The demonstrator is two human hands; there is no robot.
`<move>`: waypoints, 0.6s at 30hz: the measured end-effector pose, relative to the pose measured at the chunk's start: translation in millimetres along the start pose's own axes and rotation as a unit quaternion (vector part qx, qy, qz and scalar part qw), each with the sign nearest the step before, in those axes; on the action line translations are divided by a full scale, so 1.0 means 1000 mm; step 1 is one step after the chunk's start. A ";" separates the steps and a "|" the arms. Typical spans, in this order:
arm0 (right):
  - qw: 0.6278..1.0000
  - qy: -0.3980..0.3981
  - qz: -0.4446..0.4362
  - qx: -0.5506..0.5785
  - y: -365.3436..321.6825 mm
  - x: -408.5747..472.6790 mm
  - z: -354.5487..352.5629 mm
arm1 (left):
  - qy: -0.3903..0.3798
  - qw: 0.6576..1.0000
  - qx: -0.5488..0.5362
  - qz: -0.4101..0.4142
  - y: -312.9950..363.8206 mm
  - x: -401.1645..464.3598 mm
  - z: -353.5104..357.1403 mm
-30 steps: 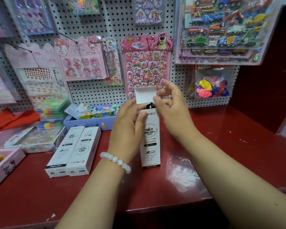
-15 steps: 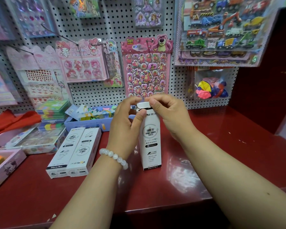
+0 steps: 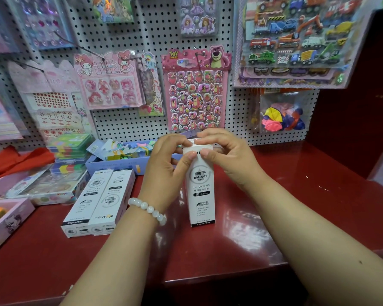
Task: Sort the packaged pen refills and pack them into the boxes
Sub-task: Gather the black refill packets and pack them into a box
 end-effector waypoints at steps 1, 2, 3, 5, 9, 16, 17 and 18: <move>1.000 -0.004 0.000 0.006 0.000 0.000 0.001 | -0.004 1.000 0.002 0.004 0.001 -0.001 0.000; 1.000 -0.006 0.000 0.010 0.001 0.000 0.001 | -0.008 1.000 0.005 0.006 0.002 -0.002 0.000; 1.000 -0.009 0.001 0.009 0.001 0.000 0.000 | -0.011 1.000 0.006 0.005 0.002 -0.003 0.001; 1.000 -0.011 0.014 -0.014 0.003 -0.002 0.000 | -0.019 1.000 -0.008 -0.015 -0.001 -0.005 0.002; 0.998 -0.032 0.033 -0.041 0.010 -0.015 0.004 | -0.055 0.993 -0.067 -0.075 -0.010 -0.012 0.007; 0.988 -0.076 0.129 0.024 0.040 -0.045 0.019 | -0.070 0.992 -0.057 -0.088 -0.007 -0.020 0.013; 0.988 -0.071 0.135 0.028 0.043 -0.047 0.019 | -0.069 0.991 -0.057 -0.096 -0.007 -0.018 0.013; 0.988 -0.061 0.138 0.029 0.043 -0.048 0.018 | -0.068 0.991 -0.056 -0.099 -0.006 -0.016 0.013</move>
Point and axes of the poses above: each hand's wrist, its own x-axis towards the middle knuckle, its own z-axis out of the palm, y = z × x, the point moved 6 cm from there along x, towards the middle knuckle, and after that the axes turned 13 degrees about -y, right-handed, at the moved point
